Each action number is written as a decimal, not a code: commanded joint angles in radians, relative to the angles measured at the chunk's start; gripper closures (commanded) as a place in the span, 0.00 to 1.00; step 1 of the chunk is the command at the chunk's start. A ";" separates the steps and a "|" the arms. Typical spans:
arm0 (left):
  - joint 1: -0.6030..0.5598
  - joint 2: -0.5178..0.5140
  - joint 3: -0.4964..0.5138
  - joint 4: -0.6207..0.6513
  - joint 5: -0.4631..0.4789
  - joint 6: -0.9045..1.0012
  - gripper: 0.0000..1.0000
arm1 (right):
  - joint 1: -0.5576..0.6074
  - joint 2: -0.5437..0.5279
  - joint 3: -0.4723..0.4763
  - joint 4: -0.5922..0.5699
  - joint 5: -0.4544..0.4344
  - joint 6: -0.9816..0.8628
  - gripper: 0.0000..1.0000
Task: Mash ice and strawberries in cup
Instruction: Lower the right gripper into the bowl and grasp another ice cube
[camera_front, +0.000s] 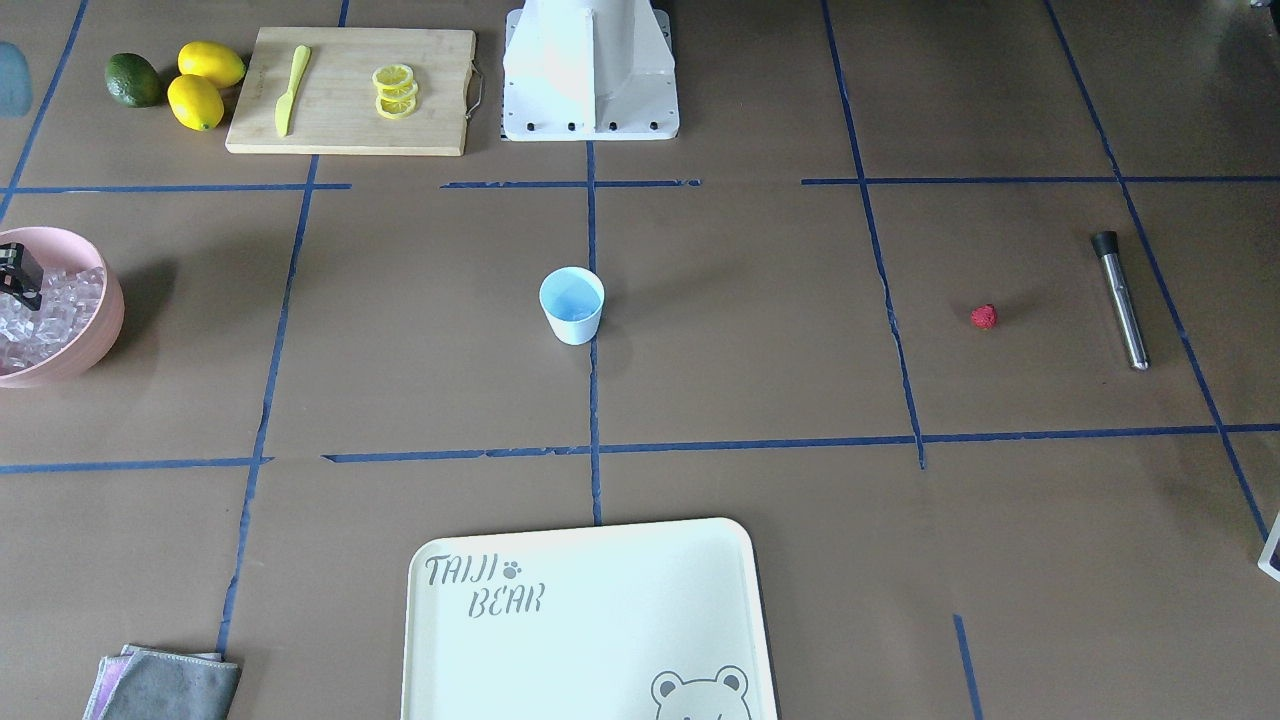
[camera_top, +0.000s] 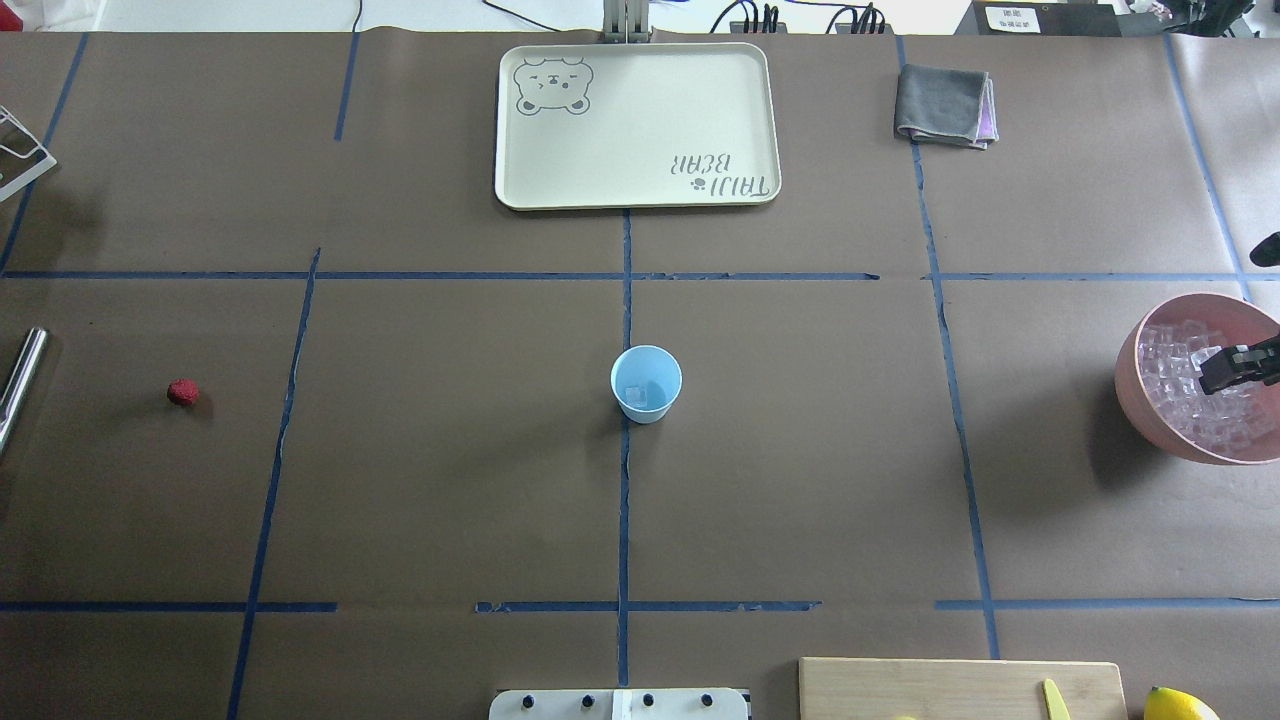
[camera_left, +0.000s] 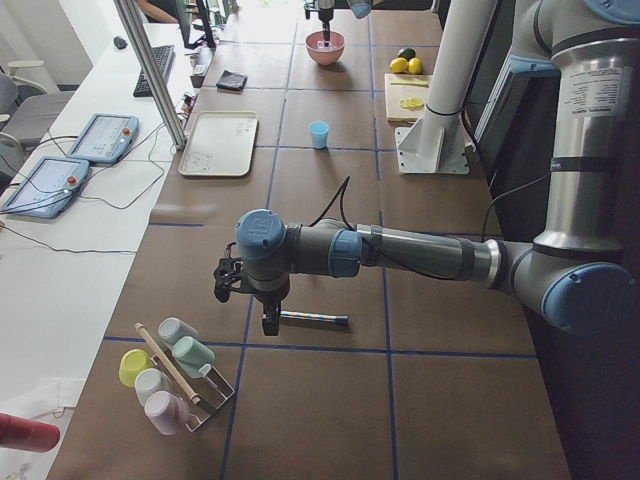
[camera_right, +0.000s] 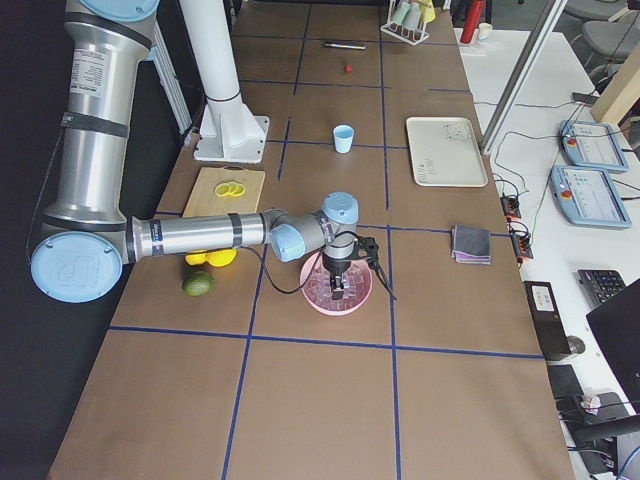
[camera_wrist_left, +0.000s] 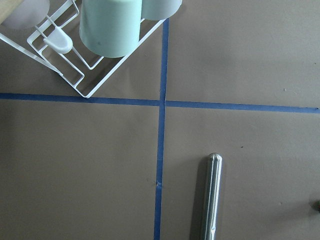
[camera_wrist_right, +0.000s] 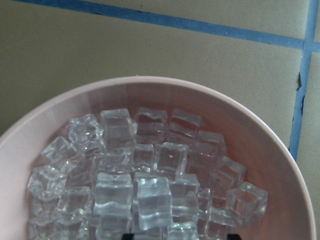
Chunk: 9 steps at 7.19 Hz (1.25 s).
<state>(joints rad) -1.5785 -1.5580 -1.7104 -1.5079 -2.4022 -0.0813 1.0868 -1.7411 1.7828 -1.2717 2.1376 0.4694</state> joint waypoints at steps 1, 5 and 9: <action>0.000 -0.001 0.000 0.000 0.000 0.000 0.00 | -0.001 0.000 -0.005 -0.001 0.001 0.000 0.31; 0.000 -0.001 -0.002 0.001 0.000 0.000 0.00 | 0.001 -0.002 0.000 0.002 0.007 -0.003 0.99; 0.000 -0.004 -0.023 0.003 0.002 -0.023 0.00 | 0.022 -0.078 0.166 -0.064 0.018 -0.051 1.00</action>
<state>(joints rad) -1.5784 -1.5615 -1.7278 -1.5043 -2.4012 -0.0879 1.0998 -1.7907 1.8754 -1.2955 2.1533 0.4252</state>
